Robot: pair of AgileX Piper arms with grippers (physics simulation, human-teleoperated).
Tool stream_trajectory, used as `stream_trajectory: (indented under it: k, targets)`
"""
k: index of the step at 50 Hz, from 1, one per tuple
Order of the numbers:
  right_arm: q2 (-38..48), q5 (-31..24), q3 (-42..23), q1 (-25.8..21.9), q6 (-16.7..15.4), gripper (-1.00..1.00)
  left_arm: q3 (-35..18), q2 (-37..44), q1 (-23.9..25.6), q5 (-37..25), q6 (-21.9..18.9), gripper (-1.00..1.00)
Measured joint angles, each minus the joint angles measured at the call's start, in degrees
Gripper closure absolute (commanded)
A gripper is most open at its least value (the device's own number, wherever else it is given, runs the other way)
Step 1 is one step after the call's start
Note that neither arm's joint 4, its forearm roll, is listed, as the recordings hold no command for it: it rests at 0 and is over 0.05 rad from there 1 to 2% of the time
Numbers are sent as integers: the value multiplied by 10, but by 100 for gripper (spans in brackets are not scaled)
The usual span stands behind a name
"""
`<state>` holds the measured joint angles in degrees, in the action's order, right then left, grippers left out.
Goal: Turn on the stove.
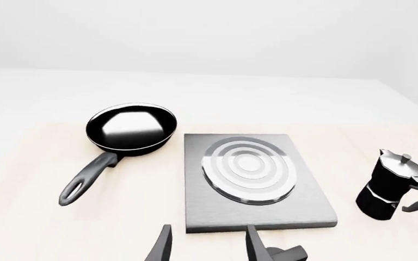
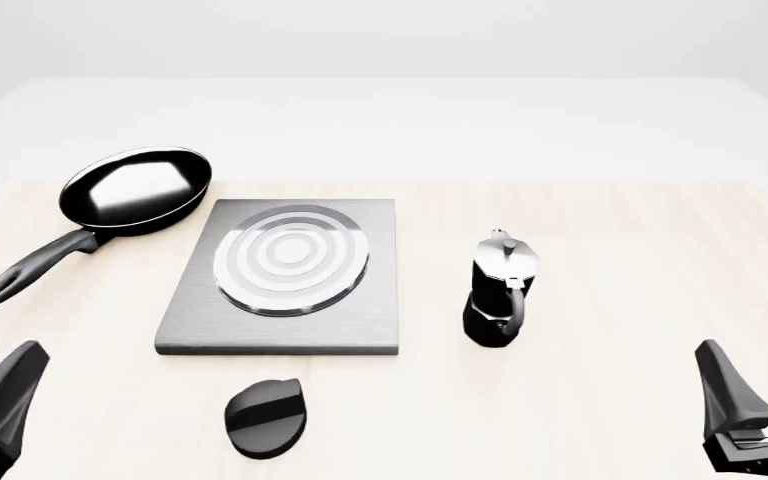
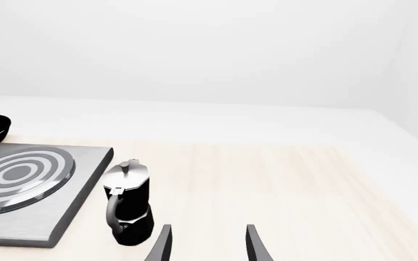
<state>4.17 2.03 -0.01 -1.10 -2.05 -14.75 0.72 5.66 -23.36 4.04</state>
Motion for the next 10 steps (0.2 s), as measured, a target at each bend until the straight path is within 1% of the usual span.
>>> stream_trajectory:
  k: [10]
  targets:
    - [3, 2, 0, 0, 0, -100, 24, -5, -13, -3, -2, -100]
